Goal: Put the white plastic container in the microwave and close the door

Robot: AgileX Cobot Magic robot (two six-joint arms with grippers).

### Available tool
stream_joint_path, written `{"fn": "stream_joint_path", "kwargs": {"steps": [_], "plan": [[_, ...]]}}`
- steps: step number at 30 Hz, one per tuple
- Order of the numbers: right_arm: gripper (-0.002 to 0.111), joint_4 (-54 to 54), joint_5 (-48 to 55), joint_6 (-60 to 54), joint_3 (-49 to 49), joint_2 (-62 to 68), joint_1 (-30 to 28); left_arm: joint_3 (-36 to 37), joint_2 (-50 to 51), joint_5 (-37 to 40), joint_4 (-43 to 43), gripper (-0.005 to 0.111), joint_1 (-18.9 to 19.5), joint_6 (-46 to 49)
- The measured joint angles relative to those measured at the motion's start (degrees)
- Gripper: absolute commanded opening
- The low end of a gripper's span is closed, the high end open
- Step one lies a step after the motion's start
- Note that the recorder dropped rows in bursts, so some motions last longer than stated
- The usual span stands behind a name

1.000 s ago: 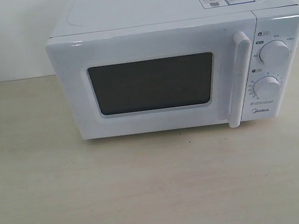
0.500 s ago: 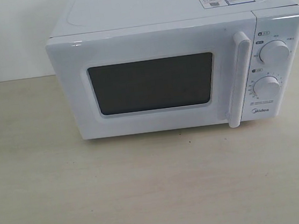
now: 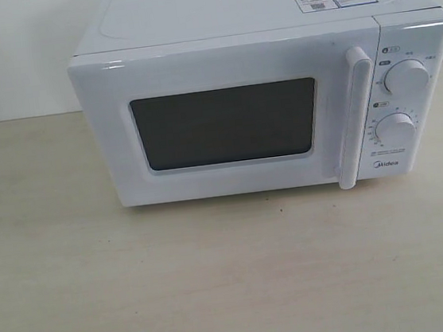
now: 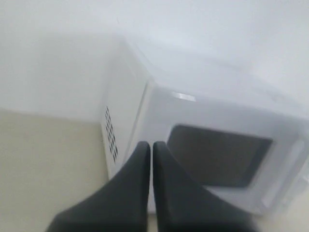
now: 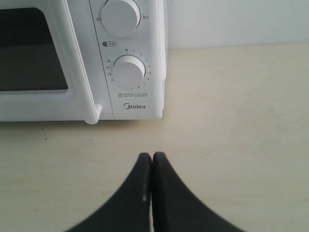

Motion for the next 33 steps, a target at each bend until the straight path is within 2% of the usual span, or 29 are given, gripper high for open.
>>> {"fn": "stream_joint_path", "kwargs": {"steps": [3,9,10,12,13,14,15,16,18,20,23,27,29,33], "plan": [[0.000,0.00,0.00,0.00,0.00,0.00,0.00,0.00,-7.69,-0.81,0.00,0.004,3.01,0.38],[0.000,0.12,0.00,0.00,0.00,0.00,0.00,0.00,-13.77,-0.95,-0.79,0.004,3.87,-0.09],[0.000,0.12,0.00,0.00,0.00,0.00,0.00,0.00,-13.80,-0.67,-1.82,0.004,3.87,-1.39],[0.000,0.12,0.00,0.00,0.00,0.00,0.00,0.00,-14.02,1.08,-3.80,0.004,3.91,-12.71],[0.000,0.12,0.00,0.00,0.00,0.00,0.00,0.00,-14.02,2.82,-1.52,0.004,3.91,-23.74],[0.000,0.12,0.00,0.00,0.00,0.00,0.00,0.00,-14.10,3.37,1.83,0.004,3.91,-29.23],[0.000,0.12,0.00,0.00,0.00,0.00,0.00,0.00,-14.10,3.85,10.96,0.004,3.91,-36.51],[0.000,0.12,0.00,0.00,0.00,0.00,0.00,0.10,-14.10,3.94,16.68,0.004,3.91,-38.53],[0.000,0.12,0.00,0.00,0.00,0.00,0.00,1.63,-14.10,4.42,33.62,0.004,3.91,-41.16],[0.000,0.12,0.00,0.00,0.00,0.00,0.00,4.15,-14.10,4.50,42.46,0.004,3.91,-41.71],[0.000,0.12,0.00,0.00,0.00,0.00,0.00,8.73,-14.10,2.84,51.88,0.004,3.91,-44.00],[0.000,0.12,0.00,0.00,0.00,0.00,0.00,12.26,-14.10,0.34,63.47,0.004,3.91,-57.92],[0.000,0.12,0.00,0.00,0.00,0.00,0.00,12.36,-14.10,0.34,66.87,0.004,3.64,-58.68],[0.000,0.12,0.00,0.00,0.00,0.00,0.00,12.36,-14.10,0.46,68.50,0.004,3.28,-55.10]]}}
